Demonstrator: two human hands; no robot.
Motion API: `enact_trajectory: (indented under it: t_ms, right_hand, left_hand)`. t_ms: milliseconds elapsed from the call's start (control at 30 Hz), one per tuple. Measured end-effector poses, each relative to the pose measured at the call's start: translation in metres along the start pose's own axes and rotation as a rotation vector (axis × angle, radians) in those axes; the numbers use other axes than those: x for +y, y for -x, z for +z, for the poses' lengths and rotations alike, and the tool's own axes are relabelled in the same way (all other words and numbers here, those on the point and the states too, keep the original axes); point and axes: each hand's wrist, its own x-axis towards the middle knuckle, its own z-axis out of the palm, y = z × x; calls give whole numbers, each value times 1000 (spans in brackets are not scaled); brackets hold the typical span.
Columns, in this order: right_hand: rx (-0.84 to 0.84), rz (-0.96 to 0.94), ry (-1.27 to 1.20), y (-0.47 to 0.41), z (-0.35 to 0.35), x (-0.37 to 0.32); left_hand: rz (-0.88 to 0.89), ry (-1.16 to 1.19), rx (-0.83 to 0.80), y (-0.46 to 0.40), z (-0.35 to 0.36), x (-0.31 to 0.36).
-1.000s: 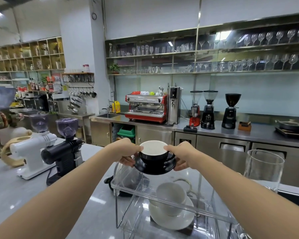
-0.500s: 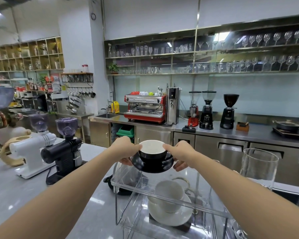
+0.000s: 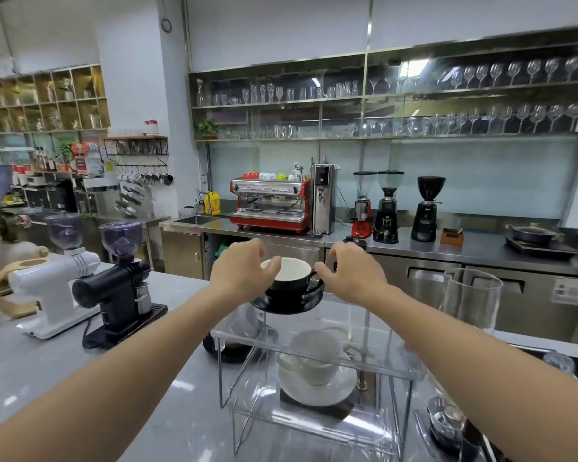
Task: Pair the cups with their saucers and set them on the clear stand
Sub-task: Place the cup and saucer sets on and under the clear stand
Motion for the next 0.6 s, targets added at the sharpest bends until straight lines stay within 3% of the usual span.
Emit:
enact_trajectory:
  t_ms: [300,600]
  right_hand:
    - [127,-224,300,55,-21,22]
    - [177,-155,308,128,-44,63]
  left_hand:
    - [337,-247,57,44,30,41]
    - [473,-99,33,92,51,89]
